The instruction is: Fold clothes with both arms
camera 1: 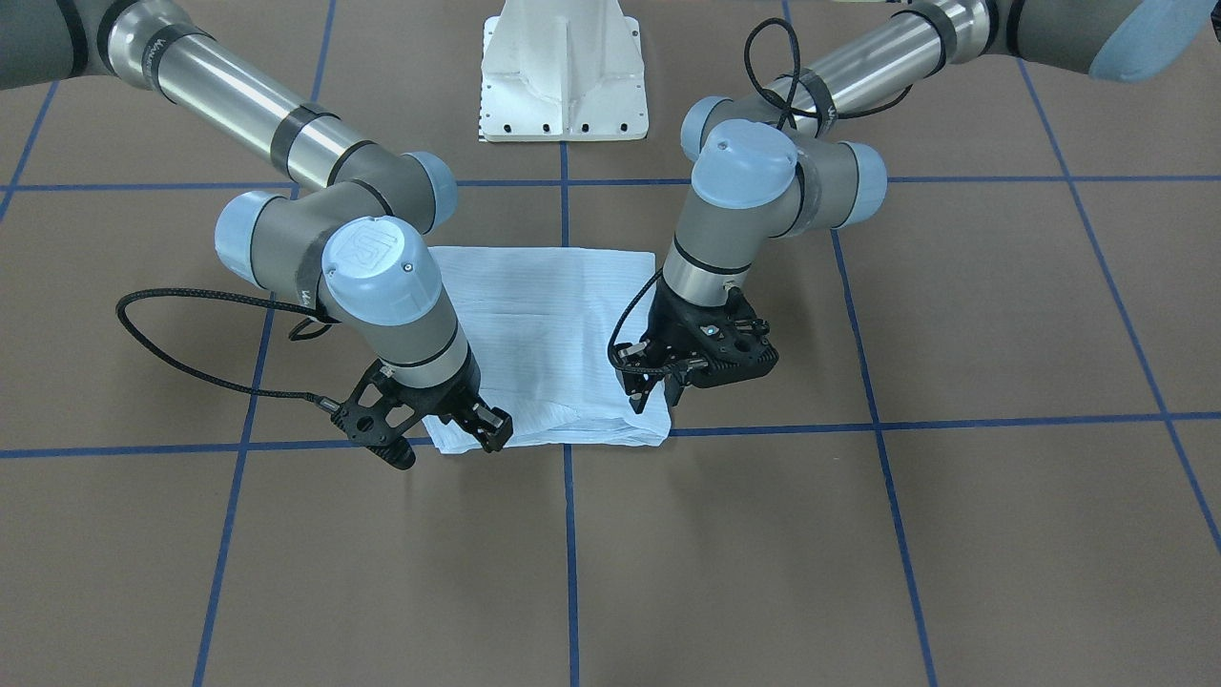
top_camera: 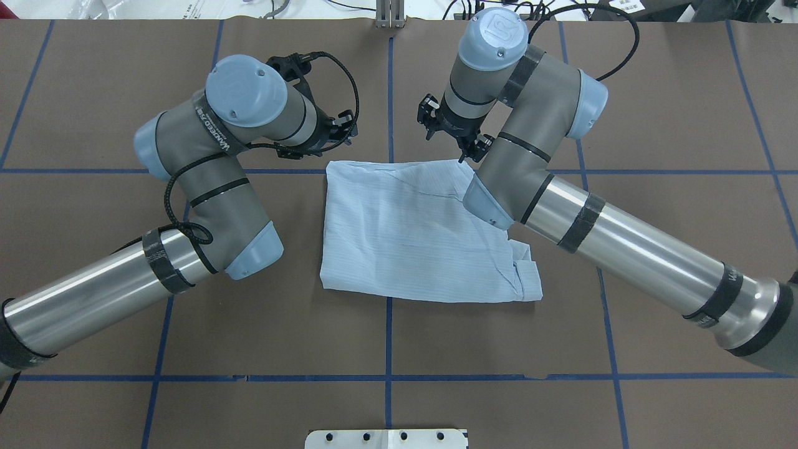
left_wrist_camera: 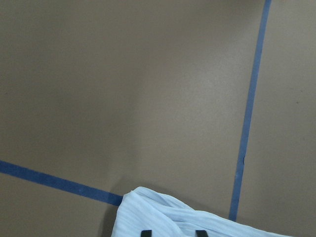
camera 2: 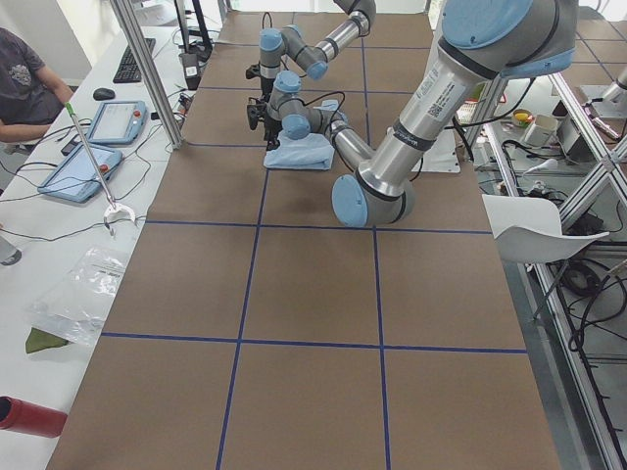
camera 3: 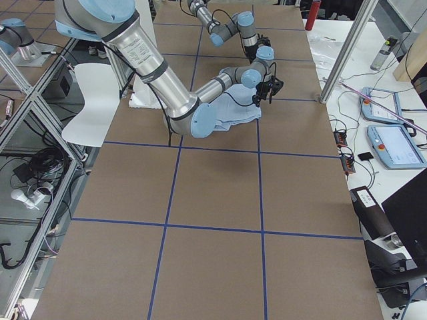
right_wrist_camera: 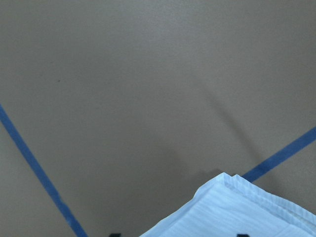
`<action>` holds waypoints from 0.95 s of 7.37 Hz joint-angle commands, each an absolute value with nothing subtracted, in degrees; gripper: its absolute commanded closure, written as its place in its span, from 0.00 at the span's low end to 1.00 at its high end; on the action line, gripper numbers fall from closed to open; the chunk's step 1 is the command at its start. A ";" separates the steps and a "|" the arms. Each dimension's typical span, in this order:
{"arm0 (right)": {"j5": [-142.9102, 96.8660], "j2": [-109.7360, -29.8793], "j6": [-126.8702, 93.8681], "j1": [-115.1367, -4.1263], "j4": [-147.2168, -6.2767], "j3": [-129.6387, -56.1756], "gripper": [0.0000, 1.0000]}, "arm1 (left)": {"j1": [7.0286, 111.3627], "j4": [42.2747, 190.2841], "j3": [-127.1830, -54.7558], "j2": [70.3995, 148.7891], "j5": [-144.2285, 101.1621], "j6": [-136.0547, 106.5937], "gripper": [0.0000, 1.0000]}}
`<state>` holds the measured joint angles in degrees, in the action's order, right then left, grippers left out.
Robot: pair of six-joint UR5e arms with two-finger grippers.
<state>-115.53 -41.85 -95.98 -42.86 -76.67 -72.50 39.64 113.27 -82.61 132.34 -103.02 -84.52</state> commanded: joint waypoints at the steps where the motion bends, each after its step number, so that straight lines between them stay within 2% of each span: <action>1: -116.10 -41.22 -91.26 -42.80 -76.99 -74.17 0.00 | 41.91 113.03 -83.92 129.66 -105.62 -81.05 0.00; 4: -118.29 -44.54 -83.61 -44.81 -77.61 -79.25 0.00 | 43.50 112.59 -92.27 121.92 -107.05 -77.09 0.00; 7: -119.27 -48.76 -67.23 -48.94 -92.94 -91.19 0.00 | 43.85 105.76 -100.77 118.93 -109.07 -75.76 0.00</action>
<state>-119.10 -46.79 -75.36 -47.16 -86.54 -86.01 43.62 108.39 -96.61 120.73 -108.17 -76.32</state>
